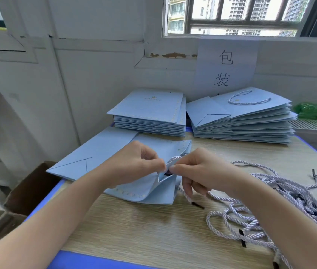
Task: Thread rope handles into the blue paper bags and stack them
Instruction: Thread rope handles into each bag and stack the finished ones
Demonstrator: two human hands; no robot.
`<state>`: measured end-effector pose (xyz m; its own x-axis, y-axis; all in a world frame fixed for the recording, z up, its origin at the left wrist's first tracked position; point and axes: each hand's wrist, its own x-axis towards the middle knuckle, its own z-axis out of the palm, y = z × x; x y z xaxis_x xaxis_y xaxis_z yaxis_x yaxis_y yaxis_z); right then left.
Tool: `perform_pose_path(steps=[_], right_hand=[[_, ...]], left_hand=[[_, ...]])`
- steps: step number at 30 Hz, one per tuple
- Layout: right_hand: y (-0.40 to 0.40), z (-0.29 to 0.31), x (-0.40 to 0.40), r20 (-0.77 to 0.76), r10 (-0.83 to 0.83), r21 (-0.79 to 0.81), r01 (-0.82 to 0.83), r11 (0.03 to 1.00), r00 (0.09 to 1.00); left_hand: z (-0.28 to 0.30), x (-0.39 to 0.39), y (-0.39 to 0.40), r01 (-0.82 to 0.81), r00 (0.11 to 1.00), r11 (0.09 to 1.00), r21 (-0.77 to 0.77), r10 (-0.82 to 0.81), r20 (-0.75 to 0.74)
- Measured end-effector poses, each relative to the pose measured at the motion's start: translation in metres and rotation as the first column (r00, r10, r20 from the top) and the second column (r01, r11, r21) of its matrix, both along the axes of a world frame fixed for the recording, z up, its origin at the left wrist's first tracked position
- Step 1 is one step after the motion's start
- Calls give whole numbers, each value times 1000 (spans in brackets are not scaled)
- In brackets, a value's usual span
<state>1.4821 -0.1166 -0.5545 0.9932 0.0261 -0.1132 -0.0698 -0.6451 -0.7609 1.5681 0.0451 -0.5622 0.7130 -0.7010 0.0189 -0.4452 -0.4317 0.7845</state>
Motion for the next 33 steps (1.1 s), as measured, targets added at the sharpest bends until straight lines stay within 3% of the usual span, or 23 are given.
perform_pose_path(steps=[3,6,12,15,21,24,28,31,33], right_hand=[[6,-6,4,10,-80,142,78,987,997],[6,-6,7,22,-79,144,75,987,997],[-17,10,-2,-99,120,-72,-127,989,988],[-34,15,-4,-112,37,-214,-60,975,993],[-64,19,-4,32,-172,-423,169,890,985],[-72,23,-6,81,-204,-308,219,926,976],[-67,23,-6,-1,-109,-188,107,976,994],[-64,17,-4,-99,-65,-201,44,979,993],[-63,14,-2,-62,-103,-279,82,957,993]], left_hand=[[-2,0,0,4,1000,1000,9,-4,6],[-6,2,-1,12,1000,1000,23,-12,22],[-10,1,2,149,985,969,198,-163,54],[-13,-2,-2,136,967,938,319,-195,162],[-13,2,-25,-56,915,887,458,-138,379],[-13,13,-36,-96,905,895,435,-103,412],[-24,25,-29,-42,884,964,262,-86,460],[-27,28,-16,73,899,975,208,-154,410],[-25,27,-12,102,908,977,187,-168,383]])
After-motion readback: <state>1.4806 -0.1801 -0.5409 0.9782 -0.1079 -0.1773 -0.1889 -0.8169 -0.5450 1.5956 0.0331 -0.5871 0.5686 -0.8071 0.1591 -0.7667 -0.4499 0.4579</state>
